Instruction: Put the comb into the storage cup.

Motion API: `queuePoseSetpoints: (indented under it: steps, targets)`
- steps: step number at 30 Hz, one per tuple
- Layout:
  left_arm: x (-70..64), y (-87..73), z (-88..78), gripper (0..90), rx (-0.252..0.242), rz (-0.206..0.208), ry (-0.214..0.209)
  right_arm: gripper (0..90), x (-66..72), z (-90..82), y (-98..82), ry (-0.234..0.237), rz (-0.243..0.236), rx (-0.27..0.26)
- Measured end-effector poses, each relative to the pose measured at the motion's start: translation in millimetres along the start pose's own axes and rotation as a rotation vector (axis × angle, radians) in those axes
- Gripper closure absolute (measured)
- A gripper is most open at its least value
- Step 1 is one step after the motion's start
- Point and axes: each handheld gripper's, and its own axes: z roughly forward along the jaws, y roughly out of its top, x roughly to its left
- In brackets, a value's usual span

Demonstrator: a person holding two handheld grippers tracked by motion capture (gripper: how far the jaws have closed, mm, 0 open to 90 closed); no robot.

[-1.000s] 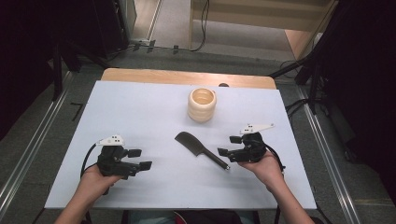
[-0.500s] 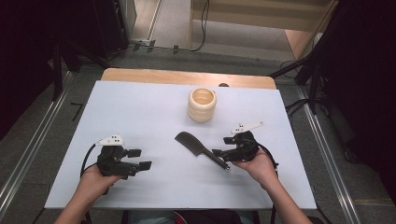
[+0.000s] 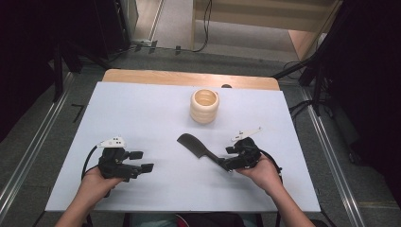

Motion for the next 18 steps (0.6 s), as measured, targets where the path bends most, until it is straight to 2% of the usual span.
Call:
queuePoseSetpoints:
  steps: [5,9,13,18]
  targets:
    - [0.1,-0.1,-0.1,24.1,0.000,0.000,0.000,39.8,0.8,4.2,-4.4,0.009,0.002,0.051]
    - [0.0,0.0,0.2,24.1,0.001,0.002,-0.001,47.4,2.2,6.4,-6.1,0.019,0.008,0.081]
    - [0.0,-0.1,0.3,24.1,0.002,0.001,0.001,51.4,4.3,10.1,-6.9,0.012,-0.012,0.111]
    - [0.1,-0.1,0.7,24.1,0.003,0.002,0.002,59.6,5.8,10.2,-6.9,0.001,-0.013,0.116]
